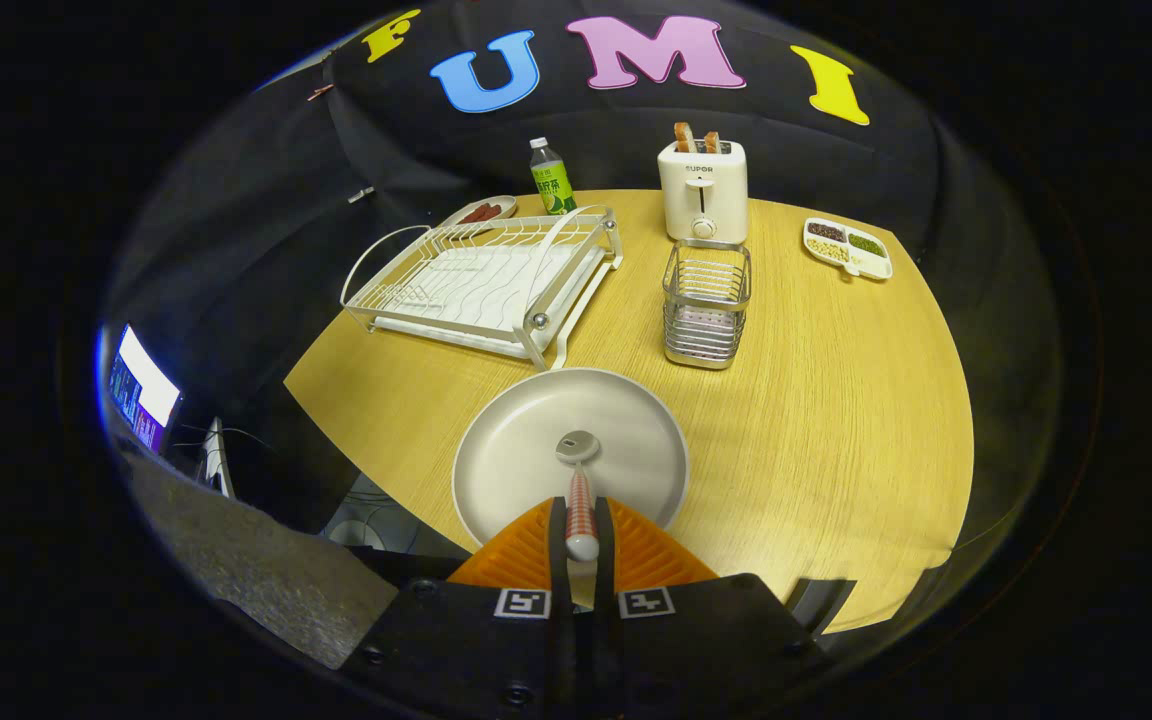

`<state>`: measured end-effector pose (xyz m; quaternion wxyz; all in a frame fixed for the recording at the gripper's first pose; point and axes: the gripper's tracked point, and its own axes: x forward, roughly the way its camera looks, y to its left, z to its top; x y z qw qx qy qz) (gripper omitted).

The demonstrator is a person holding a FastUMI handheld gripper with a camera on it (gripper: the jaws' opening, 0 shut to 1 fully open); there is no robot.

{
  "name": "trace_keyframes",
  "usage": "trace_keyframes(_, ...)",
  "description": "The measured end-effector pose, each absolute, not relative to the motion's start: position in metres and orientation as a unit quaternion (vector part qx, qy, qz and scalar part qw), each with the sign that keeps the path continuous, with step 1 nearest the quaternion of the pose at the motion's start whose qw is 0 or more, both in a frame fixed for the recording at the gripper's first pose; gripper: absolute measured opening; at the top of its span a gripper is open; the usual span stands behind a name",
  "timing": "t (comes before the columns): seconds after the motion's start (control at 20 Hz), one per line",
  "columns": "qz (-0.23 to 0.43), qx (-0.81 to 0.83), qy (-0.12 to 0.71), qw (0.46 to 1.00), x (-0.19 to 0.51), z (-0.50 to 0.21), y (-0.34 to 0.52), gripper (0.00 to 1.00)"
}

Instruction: Take the plate from the dish rack, then take the spoon from the basket and place it into the plate.

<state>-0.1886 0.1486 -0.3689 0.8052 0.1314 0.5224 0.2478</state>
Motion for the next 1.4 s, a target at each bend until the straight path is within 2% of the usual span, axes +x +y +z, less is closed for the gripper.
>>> trace_keyframes(0.55, 0.242, 0.125, 0.546, 0.792, -0.196, -0.387, 0.165, 0.10)
trace_keyframes(0.95, 0.229, 0.096, 0.567, 0.786, -0.203, -0.409, 0.164, 0.17)
trace_keyframes(1.05, 0.222, 0.104, 0.568, 0.786, -0.200, -0.410, 0.162, 0.22)
trace_keyframes(1.2, 0.207, 0.107, 0.561, 0.794, -0.192, -0.410, 0.156, 0.86)
trace_keyframes(1.3, 0.197, 0.109, 0.549, 0.805, -0.183, -0.404, 0.149, 0.97)
trace_keyframes(1.4, 0.185, 0.118, 0.533, 0.817, -0.171, -0.396, 0.141, 0.99)
